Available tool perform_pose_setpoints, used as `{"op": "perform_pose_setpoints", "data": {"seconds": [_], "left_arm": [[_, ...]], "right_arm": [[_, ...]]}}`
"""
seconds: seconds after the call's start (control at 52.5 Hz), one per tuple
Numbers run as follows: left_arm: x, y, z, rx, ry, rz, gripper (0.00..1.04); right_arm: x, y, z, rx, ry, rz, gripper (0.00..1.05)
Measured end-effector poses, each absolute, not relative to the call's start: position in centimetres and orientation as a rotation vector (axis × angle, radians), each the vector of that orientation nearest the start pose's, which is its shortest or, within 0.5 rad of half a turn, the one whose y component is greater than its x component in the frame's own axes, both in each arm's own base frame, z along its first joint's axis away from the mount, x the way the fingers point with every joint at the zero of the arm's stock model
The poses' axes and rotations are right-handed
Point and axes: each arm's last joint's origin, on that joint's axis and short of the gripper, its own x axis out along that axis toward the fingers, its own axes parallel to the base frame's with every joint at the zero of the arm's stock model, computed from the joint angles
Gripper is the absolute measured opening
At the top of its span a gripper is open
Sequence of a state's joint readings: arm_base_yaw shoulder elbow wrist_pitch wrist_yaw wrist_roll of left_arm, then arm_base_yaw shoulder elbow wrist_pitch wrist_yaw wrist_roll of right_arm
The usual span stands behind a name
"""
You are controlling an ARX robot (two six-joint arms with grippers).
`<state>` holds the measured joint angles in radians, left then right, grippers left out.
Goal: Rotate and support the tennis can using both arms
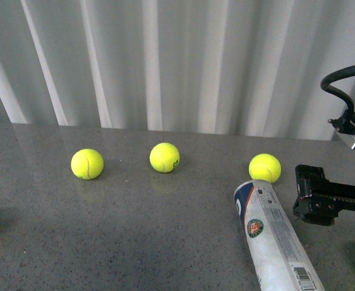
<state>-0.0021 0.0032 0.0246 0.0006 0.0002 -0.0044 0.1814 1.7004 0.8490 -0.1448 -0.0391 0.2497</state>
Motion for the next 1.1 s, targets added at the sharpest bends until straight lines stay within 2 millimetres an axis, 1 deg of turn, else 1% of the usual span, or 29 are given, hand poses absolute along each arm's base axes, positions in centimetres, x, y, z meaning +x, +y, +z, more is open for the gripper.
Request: {"op": "perform_pose_setpoints", "data": {"seconds": [0.228, 0.533, 0.628, 0.742, 0.78, 0.875, 0.932, 0.99, 1.009, 1.104], "left_arm": [[9.6, 0.0, 17.2, -0.004, -0.022, -0.002, 0.98], [9.6, 0.0, 17.2, -0.004, -0.022, -0.002, 0.98], [9.6, 0.0, 17.2, -0.004, -0.022, -0.002, 0.98], [9.6, 0.0, 17.2, -0.004, -0.022, -0.002, 0.98], [9.6, 0.0, 17.2, -0.004, -0.022, -0.002, 0.98], [9.6, 0.0, 17.2, -0.004, -0.022, -0.002, 0.98], [9.6, 0.0, 17.2, -0.004, -0.022, -0.002, 0.98], [9.6, 0.0, 17.2, -0.004, -0.022, -0.002, 0.98], [9.6, 0.0, 17.2, -0.004, -0.022, -0.002, 0.98], [9.6, 0.0, 17.2, -0.004, -0.022, -0.002, 0.98]], "right_arm": [[32.2, 6.3, 12.6, 0.158, 1.041, 0.115, 0.98], [34.0, 7.5, 9.5, 0.143, 1.102, 0.132, 0.98], [35.0, 8.3, 8.4, 0.144, 1.125, 0.158, 0.98], [35.9, 9.2, 7.6, 0.133, 1.147, 0.206, 0.97], [36.0, 9.4, 7.6, 0.121, 1.156, 0.218, 0.92], [36.3, 9.8, 8.0, 0.073, 1.160, 0.266, 0.74], [36.5, 9.7, 8.2, 0.039, 1.161, 0.287, 0.63], [36.8, 9.6, 8.3, 0.041, 1.166, 0.299, 0.54], [36.9, 9.5, 8.2, 0.044, 1.167, 0.298, 0.50], [37.0, 9.4, 8.1, 0.036, 1.162, 0.305, 0.41]]}}
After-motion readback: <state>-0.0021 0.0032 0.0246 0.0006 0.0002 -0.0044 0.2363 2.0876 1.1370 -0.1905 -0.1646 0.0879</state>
